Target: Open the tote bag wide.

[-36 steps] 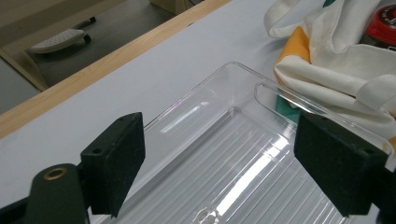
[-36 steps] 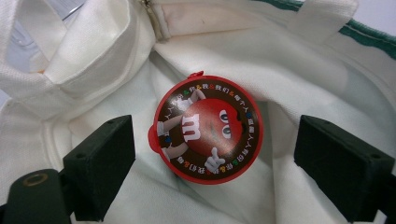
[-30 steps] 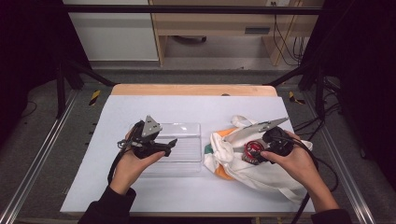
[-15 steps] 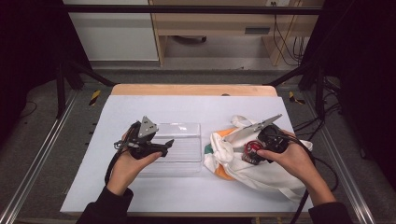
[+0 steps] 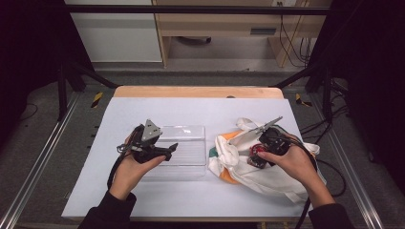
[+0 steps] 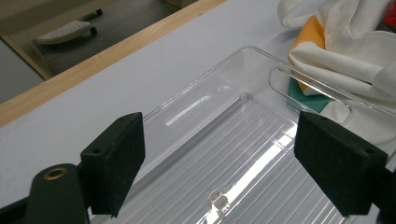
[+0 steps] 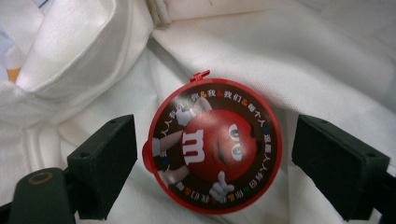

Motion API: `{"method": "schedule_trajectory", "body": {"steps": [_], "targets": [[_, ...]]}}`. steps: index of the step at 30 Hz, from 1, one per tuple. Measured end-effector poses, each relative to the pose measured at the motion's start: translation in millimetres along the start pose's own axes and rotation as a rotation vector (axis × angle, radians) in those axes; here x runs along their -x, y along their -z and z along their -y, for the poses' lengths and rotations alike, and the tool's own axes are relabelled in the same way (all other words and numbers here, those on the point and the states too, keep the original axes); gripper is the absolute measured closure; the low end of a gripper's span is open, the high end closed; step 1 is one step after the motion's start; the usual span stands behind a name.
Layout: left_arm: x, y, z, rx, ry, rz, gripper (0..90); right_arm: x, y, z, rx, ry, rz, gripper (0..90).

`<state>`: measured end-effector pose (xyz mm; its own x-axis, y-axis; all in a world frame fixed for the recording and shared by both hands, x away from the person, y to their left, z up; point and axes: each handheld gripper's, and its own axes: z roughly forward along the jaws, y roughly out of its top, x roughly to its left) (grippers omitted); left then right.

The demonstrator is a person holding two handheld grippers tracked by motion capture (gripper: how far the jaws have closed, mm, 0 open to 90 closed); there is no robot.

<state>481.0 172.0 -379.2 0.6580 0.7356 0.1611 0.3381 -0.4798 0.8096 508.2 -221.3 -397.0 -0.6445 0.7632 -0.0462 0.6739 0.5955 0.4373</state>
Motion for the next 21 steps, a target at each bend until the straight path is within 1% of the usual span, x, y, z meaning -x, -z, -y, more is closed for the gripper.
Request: {"method": "schedule_trajectory", "body": {"steps": [4,5,8,15,16,18,21], "targets": [[0.4,-0.2,0.0,-0.001,-0.001,0.001,16.6,1.5,-3.6,-2.4,-0.007,-0.010,-0.001,15.0],[0.5,-0.1,-0.1,0.000,-0.002,0.001,16.6,1.1,-4.1,-3.1,-0.012,-0.022,0.000,15.3],[1.0,-0.2,-0.2,0.004,0.000,0.001,16.6,1.3,-5.6,-4.1,-0.020,-0.031,0.002,16.1],[1.6,-0.3,-0.2,0.004,-0.001,0.003,16.6,-1.9,-5.3,-3.9,-0.049,-0.038,0.012,18.5],[1.7,-0.3,-0.2,0.001,-0.004,0.004,16.6,-1.3,-6.2,-3.7,-0.050,-0.035,0.011,18.6],[2.2,-0.6,-0.2,0.000,-0.006,0.003,16.6,0.0,-8.0,-4.4,-0.055,-0.045,0.010,18.7],[2.8,-1.3,0.0,0.000,-0.010,0.004,16.6,0.8,-11.3,-6.2,-0.058,-0.053,-0.004,19.9]]}}
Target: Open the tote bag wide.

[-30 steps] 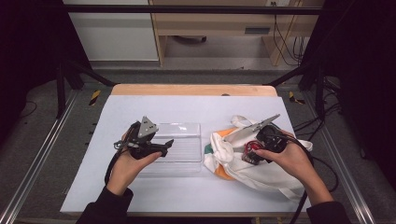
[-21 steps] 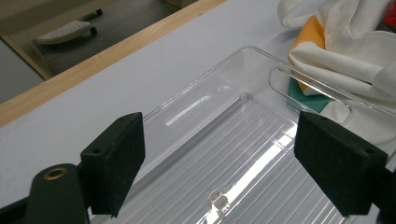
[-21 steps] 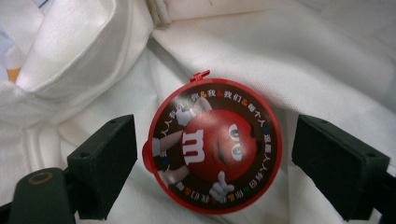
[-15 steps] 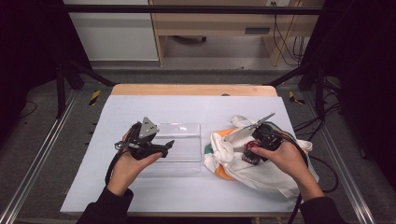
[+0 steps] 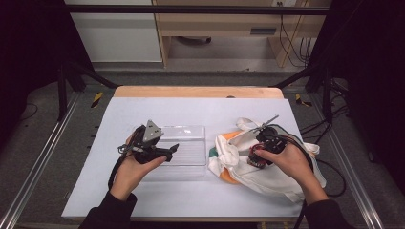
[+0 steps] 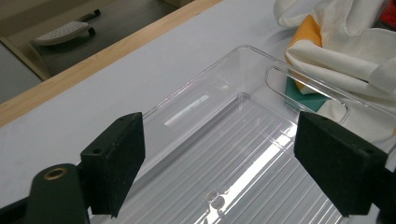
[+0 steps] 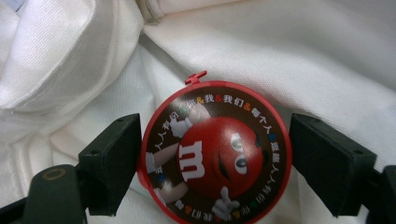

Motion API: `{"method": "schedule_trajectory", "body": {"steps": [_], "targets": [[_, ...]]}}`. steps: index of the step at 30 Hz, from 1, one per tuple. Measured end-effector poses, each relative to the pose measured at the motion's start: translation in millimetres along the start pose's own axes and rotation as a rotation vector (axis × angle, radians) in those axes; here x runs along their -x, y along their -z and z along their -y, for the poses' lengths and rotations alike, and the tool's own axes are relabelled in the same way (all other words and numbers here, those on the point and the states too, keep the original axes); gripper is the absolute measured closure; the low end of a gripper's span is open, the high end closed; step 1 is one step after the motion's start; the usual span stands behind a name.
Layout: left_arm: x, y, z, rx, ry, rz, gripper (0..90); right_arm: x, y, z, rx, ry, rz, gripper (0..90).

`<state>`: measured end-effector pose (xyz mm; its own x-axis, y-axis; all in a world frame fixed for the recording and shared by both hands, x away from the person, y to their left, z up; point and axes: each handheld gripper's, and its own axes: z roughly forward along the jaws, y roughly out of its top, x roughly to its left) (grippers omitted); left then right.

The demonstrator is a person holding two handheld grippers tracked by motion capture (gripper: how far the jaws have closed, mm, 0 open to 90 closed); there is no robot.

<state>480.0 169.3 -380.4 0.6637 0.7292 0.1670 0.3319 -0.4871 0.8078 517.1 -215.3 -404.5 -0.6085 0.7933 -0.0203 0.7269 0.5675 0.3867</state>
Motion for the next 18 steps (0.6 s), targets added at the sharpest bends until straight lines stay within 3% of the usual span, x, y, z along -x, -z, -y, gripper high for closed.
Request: {"method": "schedule_trajectory", "body": {"steps": [18], "targets": [[0.4,-0.3,0.5,-0.001,0.000,0.001,16.7,-1.8,-6.9,-1.6,-0.025,0.008,0.002,23.0]]}}
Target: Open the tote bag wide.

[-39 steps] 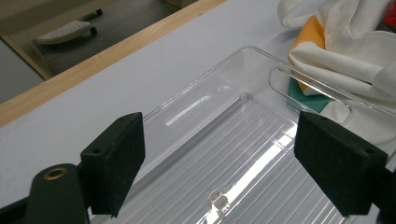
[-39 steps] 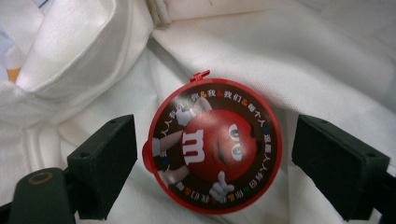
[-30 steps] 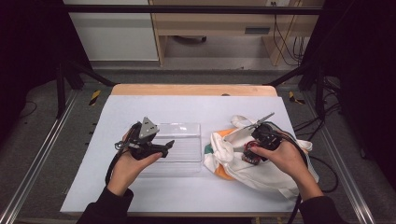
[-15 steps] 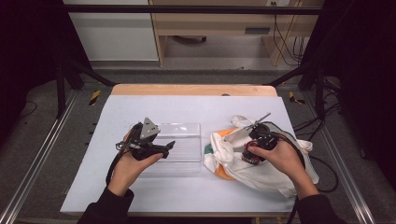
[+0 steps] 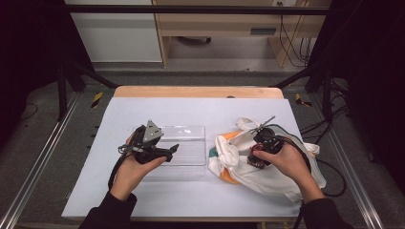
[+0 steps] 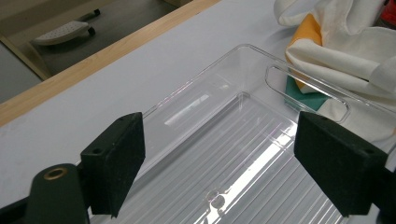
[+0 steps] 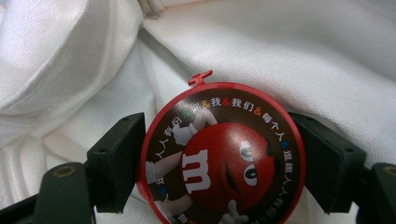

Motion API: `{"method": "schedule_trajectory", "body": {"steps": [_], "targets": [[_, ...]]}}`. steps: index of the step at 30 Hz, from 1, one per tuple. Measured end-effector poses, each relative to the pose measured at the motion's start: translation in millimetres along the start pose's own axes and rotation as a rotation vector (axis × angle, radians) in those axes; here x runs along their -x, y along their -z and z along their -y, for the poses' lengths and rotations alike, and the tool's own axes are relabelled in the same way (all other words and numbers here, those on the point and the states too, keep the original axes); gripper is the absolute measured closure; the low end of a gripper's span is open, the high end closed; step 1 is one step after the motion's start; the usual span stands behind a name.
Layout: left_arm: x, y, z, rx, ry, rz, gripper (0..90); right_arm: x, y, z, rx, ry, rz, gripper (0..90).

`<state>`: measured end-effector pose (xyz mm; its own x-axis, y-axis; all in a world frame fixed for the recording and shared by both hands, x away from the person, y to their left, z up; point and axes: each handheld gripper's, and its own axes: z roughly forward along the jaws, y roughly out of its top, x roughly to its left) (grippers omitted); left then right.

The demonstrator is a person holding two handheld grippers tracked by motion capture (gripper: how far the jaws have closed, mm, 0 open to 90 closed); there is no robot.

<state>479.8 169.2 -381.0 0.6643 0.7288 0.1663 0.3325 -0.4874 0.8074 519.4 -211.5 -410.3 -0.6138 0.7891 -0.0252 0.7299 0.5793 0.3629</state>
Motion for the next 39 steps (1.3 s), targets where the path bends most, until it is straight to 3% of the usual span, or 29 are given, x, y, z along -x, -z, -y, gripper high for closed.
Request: {"method": "schedule_trajectory", "body": {"steps": [8,29,39], "targets": [[0.1,-0.4,0.2,-0.002,0.000,0.001,16.6,1.8,1.7,1.7,0.003,0.040,-0.007,22.8],[-1.4,0.7,0.4,-0.004,-0.001,0.001,16.6,0.7,1.8,0.1,-0.016,0.069,-0.001,24.1],[-4.5,2.4,1.3,-0.001,0.008,-0.006,16.5,-1.7,9.3,0.9,0.021,0.108,0.008,24.2]]}}
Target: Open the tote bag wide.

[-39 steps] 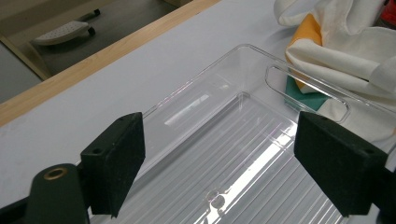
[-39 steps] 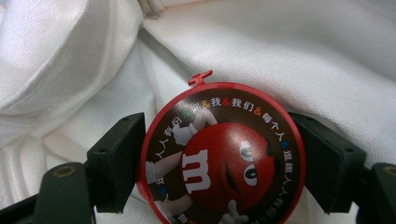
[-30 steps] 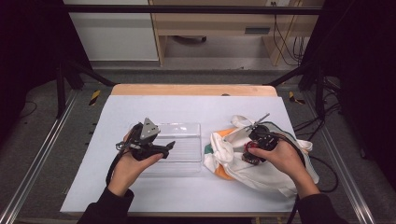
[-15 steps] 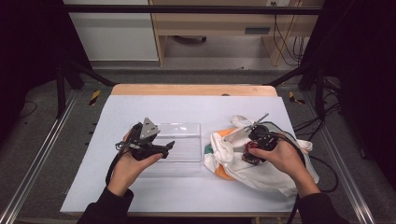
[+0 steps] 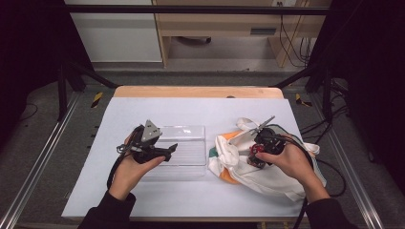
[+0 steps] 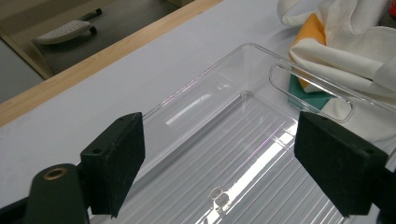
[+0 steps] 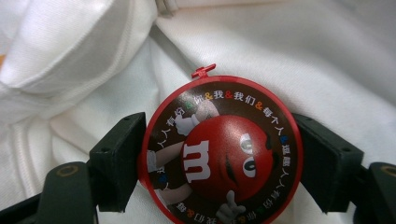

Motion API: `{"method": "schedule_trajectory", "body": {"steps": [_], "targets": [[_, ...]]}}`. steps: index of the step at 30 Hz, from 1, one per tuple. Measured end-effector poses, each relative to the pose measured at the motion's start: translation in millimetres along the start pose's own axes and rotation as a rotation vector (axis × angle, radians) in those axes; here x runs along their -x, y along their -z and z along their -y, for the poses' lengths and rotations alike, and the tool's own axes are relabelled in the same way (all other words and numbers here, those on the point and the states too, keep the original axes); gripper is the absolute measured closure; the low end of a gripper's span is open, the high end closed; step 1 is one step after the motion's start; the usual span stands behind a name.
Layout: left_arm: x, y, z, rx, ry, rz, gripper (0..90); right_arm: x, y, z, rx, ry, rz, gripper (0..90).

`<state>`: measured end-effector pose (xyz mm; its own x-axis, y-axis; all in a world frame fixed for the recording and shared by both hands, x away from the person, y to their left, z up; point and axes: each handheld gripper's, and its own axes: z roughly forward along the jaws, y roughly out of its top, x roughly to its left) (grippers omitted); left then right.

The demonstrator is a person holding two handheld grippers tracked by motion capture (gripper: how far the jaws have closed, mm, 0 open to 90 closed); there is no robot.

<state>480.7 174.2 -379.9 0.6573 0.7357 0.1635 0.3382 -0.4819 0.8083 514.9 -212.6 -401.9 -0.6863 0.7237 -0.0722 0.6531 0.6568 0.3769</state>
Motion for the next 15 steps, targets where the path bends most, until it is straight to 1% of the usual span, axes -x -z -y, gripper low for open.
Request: {"method": "schedule_trajectory", "body": {"steps": [5,8,9,11,12,15], "targets": [[-3.2,1.4,1.2,0.001,0.006,-0.003,16.2,-2.7,12.4,-1.2,0.026,0.032,0.003,24.2],[-6.2,2.7,2.4,-0.001,0.012,-0.005,15.7,-3.7,22.5,-2.6,0.044,0.035,-0.001,24.2],[-7.0,3.1,2.7,0.000,0.018,-0.008,15.4,-4.5,25.9,-3.3,0.046,0.036,-0.001,24.2],[-8.7,3.7,3.1,0.002,0.022,-0.009,14.8,-5.4,31.4,-4.8,0.048,0.051,0.000,24.2],[-9.1,3.5,3.5,0.007,0.031,-0.008,14.6,-5.9,34.0,-5.7,0.050,0.058,-0.002,24.2],[-12.0,3.8,5.1,0.001,0.033,-0.013,14.1,-7.0,41.7,-8.3,0.058,0.079,-0.002,24.3]]}}
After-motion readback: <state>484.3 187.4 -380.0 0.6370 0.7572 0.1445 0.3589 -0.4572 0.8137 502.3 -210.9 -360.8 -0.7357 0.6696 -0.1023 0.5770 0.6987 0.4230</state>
